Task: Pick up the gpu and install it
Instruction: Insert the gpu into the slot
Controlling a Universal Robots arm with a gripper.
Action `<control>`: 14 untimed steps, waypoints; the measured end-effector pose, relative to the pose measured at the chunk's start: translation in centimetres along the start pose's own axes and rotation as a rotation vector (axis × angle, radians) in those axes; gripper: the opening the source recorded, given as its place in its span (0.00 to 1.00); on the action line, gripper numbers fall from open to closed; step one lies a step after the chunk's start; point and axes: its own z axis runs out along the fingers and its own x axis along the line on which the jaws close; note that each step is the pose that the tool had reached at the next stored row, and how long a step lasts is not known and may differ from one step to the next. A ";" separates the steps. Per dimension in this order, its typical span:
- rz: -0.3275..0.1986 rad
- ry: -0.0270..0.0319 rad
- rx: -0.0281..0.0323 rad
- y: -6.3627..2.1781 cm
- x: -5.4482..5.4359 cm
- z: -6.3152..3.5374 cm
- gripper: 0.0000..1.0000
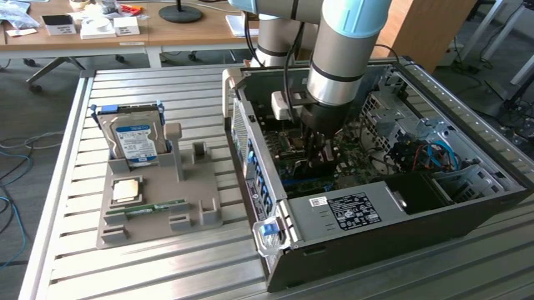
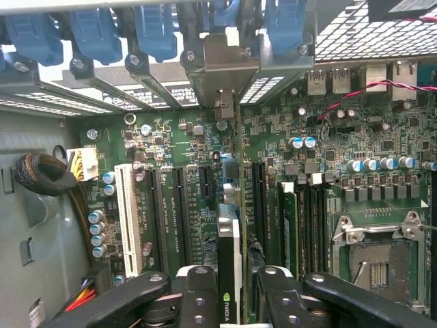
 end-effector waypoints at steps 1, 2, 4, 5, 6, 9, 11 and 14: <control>0.000 0.0000 0.0000 0.01 0.0 0.00 0.27; 0.000 0.0000 -0.0001 0.01 0.0 0.00 0.27; 0.000 -0.0001 0.0000 0.01 0.0 0.01 0.27; 0.000 0.0000 0.0000 0.01 0.0 0.01 0.27; 0.000 0.0001 -0.0001 0.02 0.0 0.02 0.27; 0.000 0.0001 -0.0001 0.04 0.0 0.05 0.27; 0.000 0.0000 0.0000 0.04 0.0 0.06 0.27; 0.000 -0.0001 0.0000 0.06 0.0 0.08 0.27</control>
